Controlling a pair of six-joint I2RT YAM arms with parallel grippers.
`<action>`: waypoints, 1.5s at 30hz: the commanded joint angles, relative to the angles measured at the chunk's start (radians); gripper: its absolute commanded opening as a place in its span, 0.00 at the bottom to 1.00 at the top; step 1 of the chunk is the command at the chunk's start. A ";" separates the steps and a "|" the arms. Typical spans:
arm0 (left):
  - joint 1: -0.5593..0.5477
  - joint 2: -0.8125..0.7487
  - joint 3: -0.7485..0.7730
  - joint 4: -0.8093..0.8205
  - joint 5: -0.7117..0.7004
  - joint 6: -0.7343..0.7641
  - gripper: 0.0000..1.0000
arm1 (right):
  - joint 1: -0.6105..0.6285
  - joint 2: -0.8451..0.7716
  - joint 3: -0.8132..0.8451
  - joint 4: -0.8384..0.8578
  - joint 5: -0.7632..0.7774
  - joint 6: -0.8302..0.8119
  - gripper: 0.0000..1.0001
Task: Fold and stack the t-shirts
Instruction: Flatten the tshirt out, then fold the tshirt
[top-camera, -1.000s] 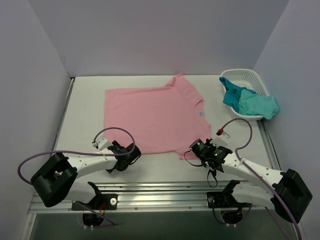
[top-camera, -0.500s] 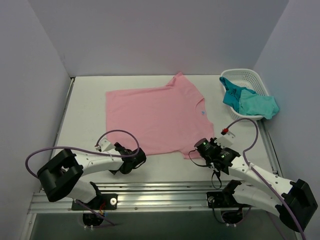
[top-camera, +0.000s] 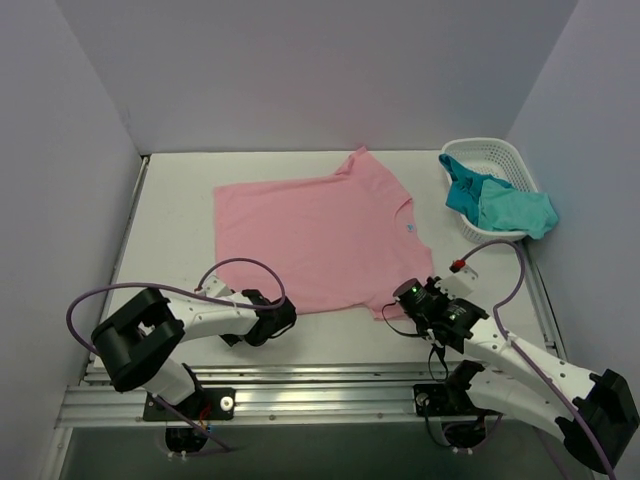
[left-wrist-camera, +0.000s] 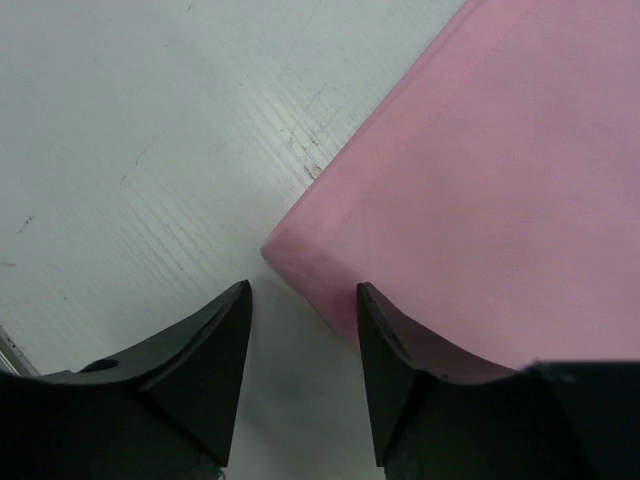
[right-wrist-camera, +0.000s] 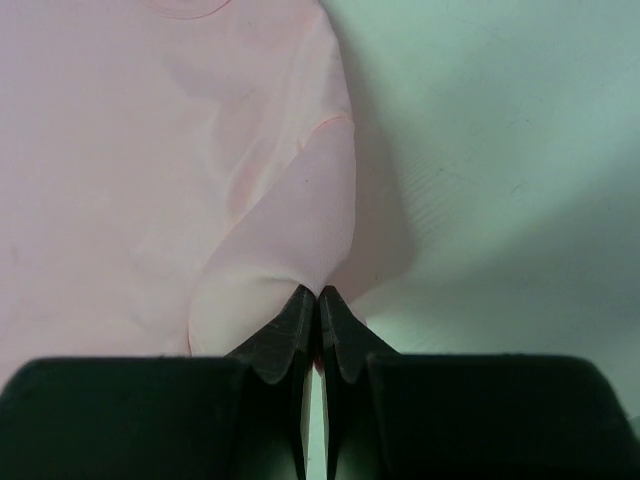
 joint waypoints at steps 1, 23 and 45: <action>-0.005 -0.019 -0.005 -0.045 -0.016 -0.139 0.53 | -0.008 0.003 0.014 -0.058 0.063 0.029 0.00; -0.034 -0.080 -0.020 -0.017 -0.062 -0.075 0.02 | -0.006 0.015 0.021 -0.083 0.066 0.054 0.00; -0.012 -0.236 0.096 -0.129 -0.207 0.067 0.02 | -0.002 0.159 0.171 -0.063 0.124 0.034 0.00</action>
